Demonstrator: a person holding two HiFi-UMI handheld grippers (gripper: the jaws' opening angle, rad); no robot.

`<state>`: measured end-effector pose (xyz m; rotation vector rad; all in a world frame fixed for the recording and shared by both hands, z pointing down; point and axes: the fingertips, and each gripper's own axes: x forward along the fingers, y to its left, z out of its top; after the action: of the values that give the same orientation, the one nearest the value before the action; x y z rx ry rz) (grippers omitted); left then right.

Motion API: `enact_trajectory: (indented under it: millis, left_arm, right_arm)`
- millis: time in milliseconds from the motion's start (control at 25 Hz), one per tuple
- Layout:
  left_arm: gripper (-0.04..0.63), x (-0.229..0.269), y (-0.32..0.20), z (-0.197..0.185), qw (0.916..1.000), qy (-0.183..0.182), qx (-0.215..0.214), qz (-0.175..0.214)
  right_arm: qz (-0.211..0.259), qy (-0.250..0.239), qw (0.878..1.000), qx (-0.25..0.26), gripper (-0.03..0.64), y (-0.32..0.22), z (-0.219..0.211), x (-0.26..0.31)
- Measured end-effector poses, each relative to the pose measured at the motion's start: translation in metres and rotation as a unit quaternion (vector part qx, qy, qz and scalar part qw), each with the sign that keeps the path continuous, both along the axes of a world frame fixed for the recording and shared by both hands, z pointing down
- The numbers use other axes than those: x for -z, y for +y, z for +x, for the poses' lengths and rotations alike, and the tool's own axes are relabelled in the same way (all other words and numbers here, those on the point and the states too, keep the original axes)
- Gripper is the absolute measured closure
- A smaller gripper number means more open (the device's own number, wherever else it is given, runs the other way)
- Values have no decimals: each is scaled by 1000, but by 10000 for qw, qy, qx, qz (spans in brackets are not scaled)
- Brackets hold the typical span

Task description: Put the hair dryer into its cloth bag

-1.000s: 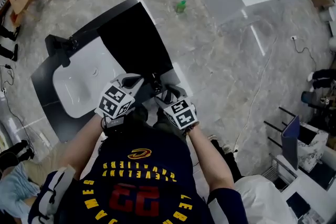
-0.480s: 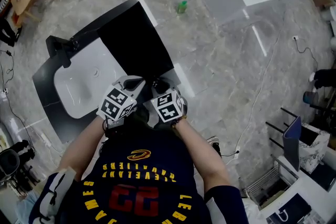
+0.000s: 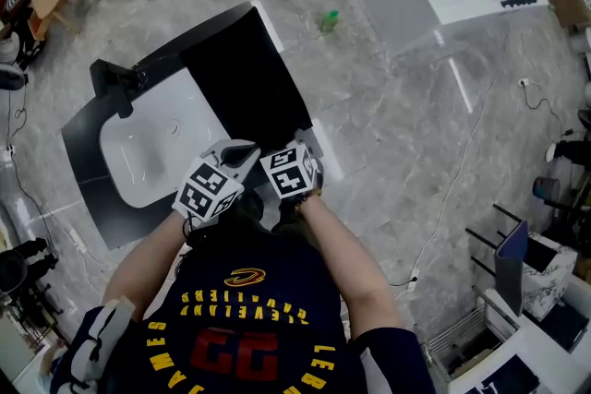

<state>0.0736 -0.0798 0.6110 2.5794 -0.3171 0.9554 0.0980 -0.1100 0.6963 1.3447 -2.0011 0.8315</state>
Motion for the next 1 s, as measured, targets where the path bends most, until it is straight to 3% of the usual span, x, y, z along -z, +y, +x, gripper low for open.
enact_trajectory:
  millis: [400,560,680,840,1000]
  left_arm:
    - [584,-15,-1,-9,9997,-127,173,-142]
    - [474,-17,-7,-16,9991,-291,275,121]
    - [472,-13,-8,-27,9987,-247,435,90]
    - [472,9,-12,-57,9968,-113,771,183]
    - [472,60,-40,-88,9888,220,1413,427]
  right_arm:
    - [-32,-88,9999,-54,503,-8,-2,1]
    - [4,-488,9983,-316,503,15,15,28]
    - [52,-837,9954,-460,503,35,25,49]
    - [245,-1223,9908,-533,503,55,25,90]
    - [855,-1600,9828,-341,505,37,22,154]
